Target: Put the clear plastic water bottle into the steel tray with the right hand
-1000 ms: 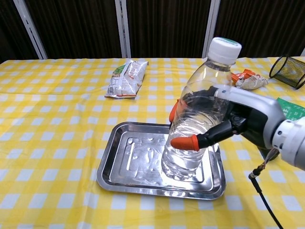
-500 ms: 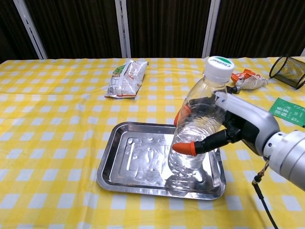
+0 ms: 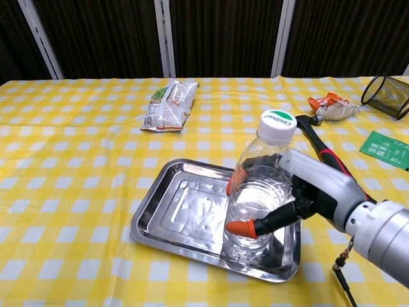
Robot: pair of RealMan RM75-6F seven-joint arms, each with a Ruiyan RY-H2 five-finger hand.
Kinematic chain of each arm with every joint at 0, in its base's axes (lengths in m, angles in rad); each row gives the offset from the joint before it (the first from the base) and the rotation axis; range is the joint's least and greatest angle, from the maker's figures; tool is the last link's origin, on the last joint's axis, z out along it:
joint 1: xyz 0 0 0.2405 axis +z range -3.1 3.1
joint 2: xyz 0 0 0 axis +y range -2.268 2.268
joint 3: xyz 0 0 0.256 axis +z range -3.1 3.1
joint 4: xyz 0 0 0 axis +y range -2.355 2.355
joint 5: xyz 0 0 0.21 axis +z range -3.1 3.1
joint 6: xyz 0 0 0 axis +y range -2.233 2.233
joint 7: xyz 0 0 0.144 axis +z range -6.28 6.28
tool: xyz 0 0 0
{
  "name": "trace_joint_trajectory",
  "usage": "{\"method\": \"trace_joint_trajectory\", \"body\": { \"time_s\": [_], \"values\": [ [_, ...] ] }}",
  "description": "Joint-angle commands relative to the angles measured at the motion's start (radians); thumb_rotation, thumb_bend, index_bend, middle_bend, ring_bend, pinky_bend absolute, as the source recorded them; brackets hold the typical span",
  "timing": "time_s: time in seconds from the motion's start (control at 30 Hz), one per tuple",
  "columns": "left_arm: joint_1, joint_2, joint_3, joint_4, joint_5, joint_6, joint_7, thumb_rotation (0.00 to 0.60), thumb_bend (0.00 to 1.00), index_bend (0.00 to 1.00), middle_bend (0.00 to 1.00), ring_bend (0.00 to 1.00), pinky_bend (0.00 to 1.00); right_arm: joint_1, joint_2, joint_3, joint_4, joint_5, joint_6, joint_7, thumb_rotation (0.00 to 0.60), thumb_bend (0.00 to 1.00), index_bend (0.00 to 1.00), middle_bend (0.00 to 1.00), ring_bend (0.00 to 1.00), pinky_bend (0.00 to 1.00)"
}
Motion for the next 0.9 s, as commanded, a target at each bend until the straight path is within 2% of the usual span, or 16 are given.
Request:
{"method": "trace_joint_trajectory", "body": {
  "time_s": [0.03,0.4,0.77,0.9],
  "values": [
    [0.000,0.000,0.000,0.000,0.000,0.000,-0.001,0.600,0.18,0.05,0.00,0.00,0.00,-0.001,-0.006,0.003,0.005,-0.001,0.001,-0.002,0.600,0.54,0.78,0.61,0.27,0.00],
    [0.000,0.001,0.001,0.001,0.004,0.004,-0.007,0.600,0.18,0.05,0.00,0.00,0.00,0.000,-0.024,0.028,0.022,0.007,0.002,0.002,0.600,0.54,0.77,0.61,0.27,0.00],
    [0.000,0.003,0.002,0.002,0.005,0.005,-0.009,0.600,0.18,0.05,0.00,0.00,0.00,0.009,0.017,0.057,0.010,0.042,-0.014,-0.043,0.600,0.54,0.75,0.61,0.27,0.00],
    [0.000,0.002,0.003,0.002,0.006,0.004,-0.007,0.600,0.18,0.05,0.00,0.00,0.00,0.010,0.027,0.059,0.002,0.045,-0.016,-0.051,0.600,0.54,0.72,0.61,0.25,0.00]
  ]
}}
